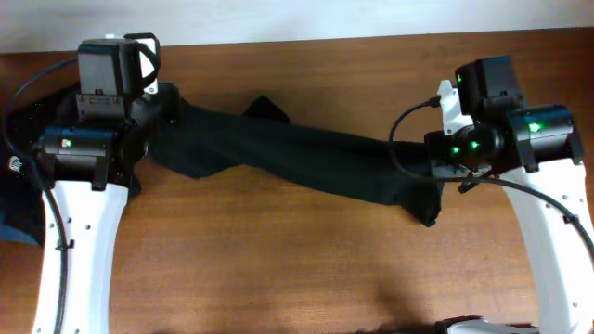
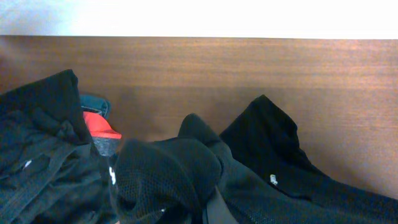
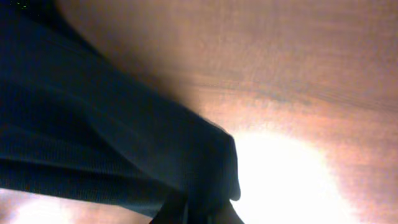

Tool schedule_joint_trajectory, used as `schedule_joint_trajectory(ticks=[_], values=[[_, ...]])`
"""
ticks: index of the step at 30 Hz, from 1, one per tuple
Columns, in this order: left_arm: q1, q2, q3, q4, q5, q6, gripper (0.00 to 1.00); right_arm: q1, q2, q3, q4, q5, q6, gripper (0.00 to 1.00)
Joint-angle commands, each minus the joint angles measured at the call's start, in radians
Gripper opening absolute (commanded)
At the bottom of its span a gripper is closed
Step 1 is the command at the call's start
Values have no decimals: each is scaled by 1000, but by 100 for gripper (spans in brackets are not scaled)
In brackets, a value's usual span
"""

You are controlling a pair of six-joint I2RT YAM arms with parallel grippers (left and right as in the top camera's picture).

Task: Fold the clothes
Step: 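Lift the shirt with both grippers, stretching it between them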

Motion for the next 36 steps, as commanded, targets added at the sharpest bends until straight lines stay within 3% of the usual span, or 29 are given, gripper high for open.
schedule_joint_trajectory(ticks=[1, 7, 13, 15, 16, 19, 28, 36], values=[[3, 12, 16, 13, -15, -6, 0, 2, 72, 15, 58, 58, -45, 4], [3, 186, 13, 7, -15, -6, 0, 2, 352, 15, 120, 52, -47, 4], [-3, 363, 13, 45, -10, -6, 0, -24, 573, 15, 321, 55, -30, 4], [-13, 416, 13, 80, 11, -6, 0, -50, 595, 15, 408, 54, 32, 24], [-25, 449, 13, 105, 13, -6, 0, -72, 595, 15, 451, 49, 92, 40], [-46, 490, 13, 138, 11, -5, 0, -110, 580, 19, 462, -31, 114, 52], [-64, 503, 13, 161, 10, -5, 0, -90, 577, -13, 210, -331, -113, 51], [-64, 503, 13, 143, 11, -5, 0, -50, 579, -158, 357, -329, -88, 47]])
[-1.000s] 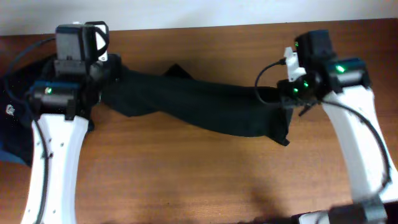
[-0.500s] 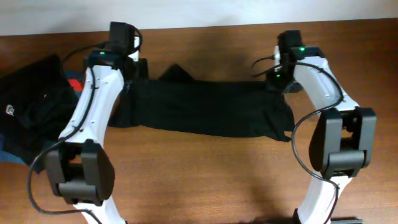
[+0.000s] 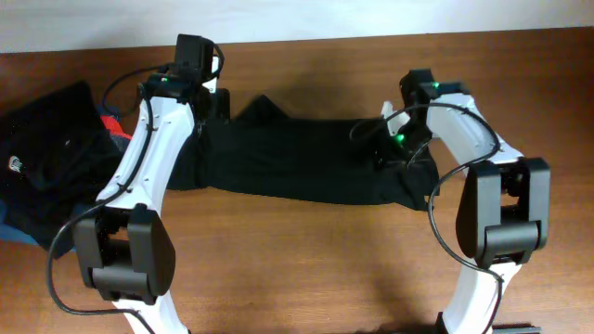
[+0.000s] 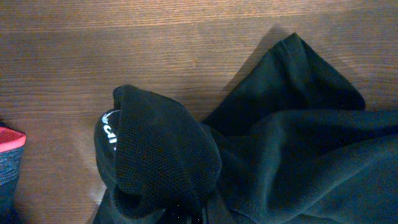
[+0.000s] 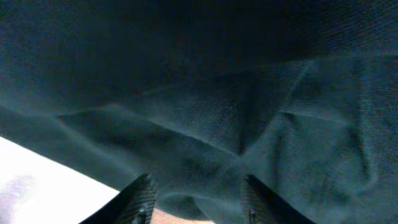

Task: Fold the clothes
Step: 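Lift the shirt with both grippers, stretching it between them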

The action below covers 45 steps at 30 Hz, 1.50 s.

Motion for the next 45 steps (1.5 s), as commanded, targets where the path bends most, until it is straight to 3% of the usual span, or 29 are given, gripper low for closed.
schedule_joint_trajectory(ticks=[1, 11, 14, 19, 23, 25, 36, 45], values=[[2, 4, 10, -7, 8, -5, 0, -1, -32, -82, 82, -24, -4, 47], [2, 4, 10, -7, 8, -5, 0, 1, -31, -157, 234, -23, -4, 45], [2, 4, 10, -7, 8, -6, 0, 1, -32, -156, 264, -23, -4, 33], [2, 4, 10, -7, 8, -5, 0, 0, -32, -156, 287, -23, -4, 30], [2, 4, 10, -7, 8, -6, 0, 0, -32, -156, 297, -23, -4, 7], [2, 4, 10, -7, 8, -5, 0, 0, -33, -152, 298, -23, -3, 4], [2, -98, 12, -41, 7, 40, 0, 0, -236, 231, -26, 151, 14, 4], [3, -357, 12, -33, -57, 43, 0, -2, -384, 453, -194, 201, 22, 4]])
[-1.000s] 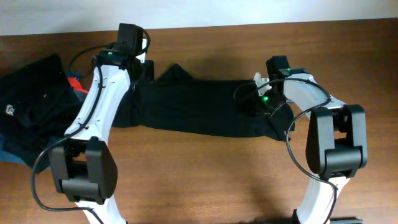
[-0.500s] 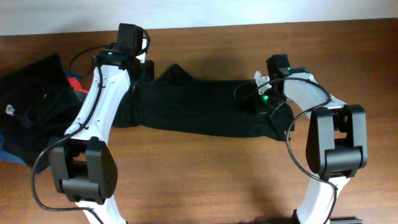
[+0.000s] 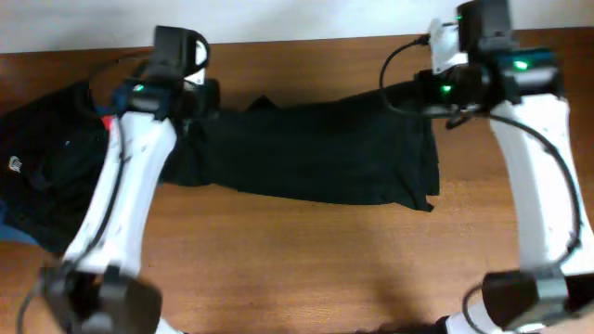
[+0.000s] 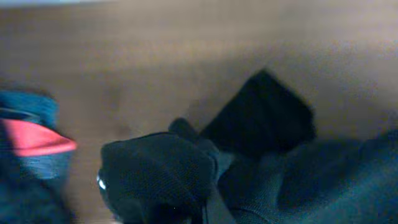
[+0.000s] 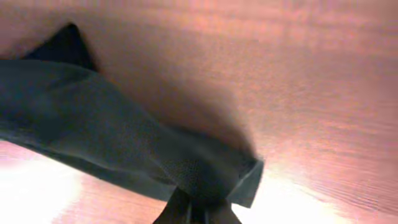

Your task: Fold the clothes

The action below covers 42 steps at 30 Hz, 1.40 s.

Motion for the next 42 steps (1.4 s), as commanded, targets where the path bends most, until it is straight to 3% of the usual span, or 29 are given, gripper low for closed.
schedule_joint_trajectory(ticks=[1, 8, 23, 42], values=[[3, -153, 12, 14, -77, 20, 0, -2, -51, 53, -27, 57, 12, 4], [3, -321, 12, 32, -178, 20, 0, -2, -169, 66, -56, 149, 28, 4], [3, -502, 12, -8, -180, 19, 0, -2, -373, 66, -83, 190, 61, 4], [3, -575, 12, -127, -105, -19, 0, -2, -389, 66, -168, 204, 87, 4]])
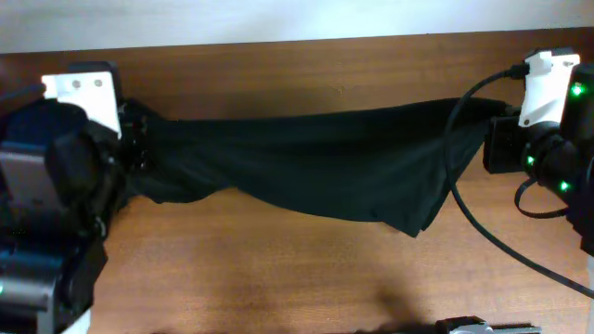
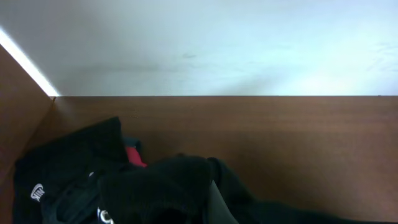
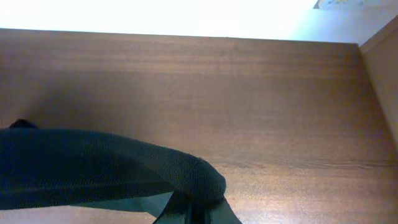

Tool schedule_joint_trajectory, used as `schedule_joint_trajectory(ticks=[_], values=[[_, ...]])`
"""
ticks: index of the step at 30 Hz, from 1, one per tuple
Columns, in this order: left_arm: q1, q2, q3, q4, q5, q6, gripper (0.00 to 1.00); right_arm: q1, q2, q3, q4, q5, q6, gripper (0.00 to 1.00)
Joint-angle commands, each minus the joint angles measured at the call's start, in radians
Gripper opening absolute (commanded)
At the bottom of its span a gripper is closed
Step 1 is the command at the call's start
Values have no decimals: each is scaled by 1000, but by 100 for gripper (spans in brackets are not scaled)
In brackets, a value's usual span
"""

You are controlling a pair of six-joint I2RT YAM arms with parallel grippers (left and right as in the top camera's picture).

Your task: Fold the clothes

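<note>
A black garment [image 1: 316,162] hangs stretched across the table between the two arms, sagging toward the front in its middle. My left gripper [image 1: 139,139] is shut on its left end, where the cloth bunches over the fingers [image 2: 158,193]. My right gripper [image 1: 492,134] is shut on the right end, the cloth [image 3: 106,168] wrapped over the closed jaws. A loose corner [image 1: 418,223] dangles below the right part. Both grippers are raised above the wooden table [image 1: 306,278].
A pile of other dark clothes [image 2: 68,168] with a red piece [image 2: 134,155] lies at the table's left edge beyond my left gripper. A pale wall runs behind the table's far edge [image 3: 186,34].
Both grippers have moved outward and up, the left further left, the right further right. The garment, then lying wide on the table, now hangs taut between them.
At first the garment was held stretched diagonally between both shut grippers. Then it lay spread at the table's back, the right gripper open over it. Later both grippers were shut on its far corners. Now it hangs lifted and pulled wide.
</note>
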Motion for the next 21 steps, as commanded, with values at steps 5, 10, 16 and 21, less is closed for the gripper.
schedule_joint_trajectory(ticks=[5, 10, 16, 21], values=[[3, 175, 12, 61, 18, -17, 0, -22, 197, 20, 14, 42, 11, 4], [3, 404, 12, 214, 18, -14, 0, -91, 426, 20, 124, 32, 11, 4], [12, 668, 55, 640, 32, 85, 0, -161, 667, 34, 475, -164, 2, 4], [29, 728, 272, 721, 20, 121, 0, -172, 681, 157, 563, -196, 49, 4]])
